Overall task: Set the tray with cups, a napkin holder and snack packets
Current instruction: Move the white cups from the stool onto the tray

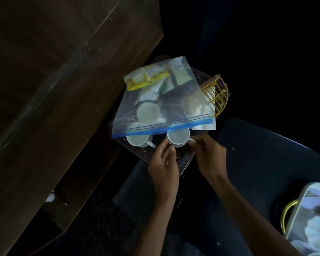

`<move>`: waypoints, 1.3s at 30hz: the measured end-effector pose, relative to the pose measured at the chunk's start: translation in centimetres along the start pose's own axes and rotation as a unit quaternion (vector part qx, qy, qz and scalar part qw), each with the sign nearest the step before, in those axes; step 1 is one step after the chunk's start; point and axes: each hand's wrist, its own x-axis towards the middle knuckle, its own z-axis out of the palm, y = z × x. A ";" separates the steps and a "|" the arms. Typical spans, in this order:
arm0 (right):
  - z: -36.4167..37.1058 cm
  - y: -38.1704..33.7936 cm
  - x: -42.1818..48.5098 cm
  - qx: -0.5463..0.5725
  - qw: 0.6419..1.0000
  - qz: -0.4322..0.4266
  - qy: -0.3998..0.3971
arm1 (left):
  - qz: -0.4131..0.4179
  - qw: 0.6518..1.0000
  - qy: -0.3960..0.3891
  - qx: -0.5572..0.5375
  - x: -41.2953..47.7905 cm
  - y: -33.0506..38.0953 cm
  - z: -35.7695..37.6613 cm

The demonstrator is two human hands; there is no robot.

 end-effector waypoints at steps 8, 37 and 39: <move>-4.3 1.4 -5.0 0.034 0.998 0.025 0.040 | 0.025 0.999 -0.022 -0.001 -5.1 -0.6 0.4; -31.3 17.6 -19.1 -0.110 0.980 0.121 0.117 | -0.026 0.933 -0.288 0.213 -25.2 -7.9 18.2; -31.0 18.4 -18.9 -0.111 0.980 0.124 0.106 | -0.030 0.932 -0.283 0.223 -25.1 -8.5 18.3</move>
